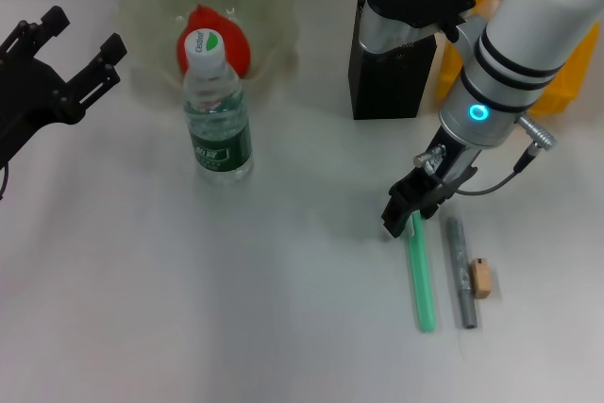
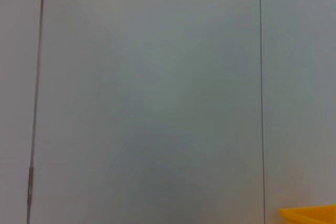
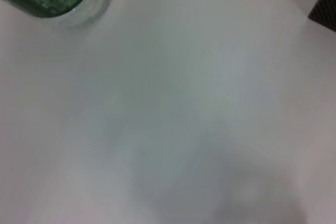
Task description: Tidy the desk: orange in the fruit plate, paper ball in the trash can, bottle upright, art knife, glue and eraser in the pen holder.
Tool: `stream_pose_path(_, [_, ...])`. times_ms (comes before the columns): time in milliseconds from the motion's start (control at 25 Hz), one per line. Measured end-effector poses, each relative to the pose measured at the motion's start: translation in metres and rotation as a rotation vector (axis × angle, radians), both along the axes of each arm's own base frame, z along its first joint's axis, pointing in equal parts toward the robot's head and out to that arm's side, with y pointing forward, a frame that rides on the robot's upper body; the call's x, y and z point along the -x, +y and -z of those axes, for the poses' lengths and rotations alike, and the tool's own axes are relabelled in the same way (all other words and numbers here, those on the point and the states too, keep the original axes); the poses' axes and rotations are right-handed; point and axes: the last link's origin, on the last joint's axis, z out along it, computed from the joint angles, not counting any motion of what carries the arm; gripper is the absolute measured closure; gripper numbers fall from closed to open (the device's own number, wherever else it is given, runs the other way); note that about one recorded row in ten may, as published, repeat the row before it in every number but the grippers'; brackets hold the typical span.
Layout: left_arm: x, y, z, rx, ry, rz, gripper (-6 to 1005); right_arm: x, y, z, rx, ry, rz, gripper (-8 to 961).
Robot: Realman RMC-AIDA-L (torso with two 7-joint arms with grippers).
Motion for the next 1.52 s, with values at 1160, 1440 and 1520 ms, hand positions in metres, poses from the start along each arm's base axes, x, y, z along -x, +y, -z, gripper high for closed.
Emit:
stream_pose_path(1160, [0.0008, 0.0007, 0.0015, -0.016, -0.008, -0.008, 199, 0.0022, 0.0035, 0.0045, 0.0, -0.039, -0.025, 555])
stream_pose_path(1440, [0.0009, 0.0007, 0.0015, -0.016, -0.008, -0.009, 199, 0.0046, 0.0011, 0.0062, 0.013, -0.021, -0.015, 608])
stream_pose_path(1520, [0.0009, 0.0007, 0.0015, -0.016, -0.008, -0.009, 199, 0.0046, 0.0001, 0.0062, 0.018, -0.021, -0.011, 623])
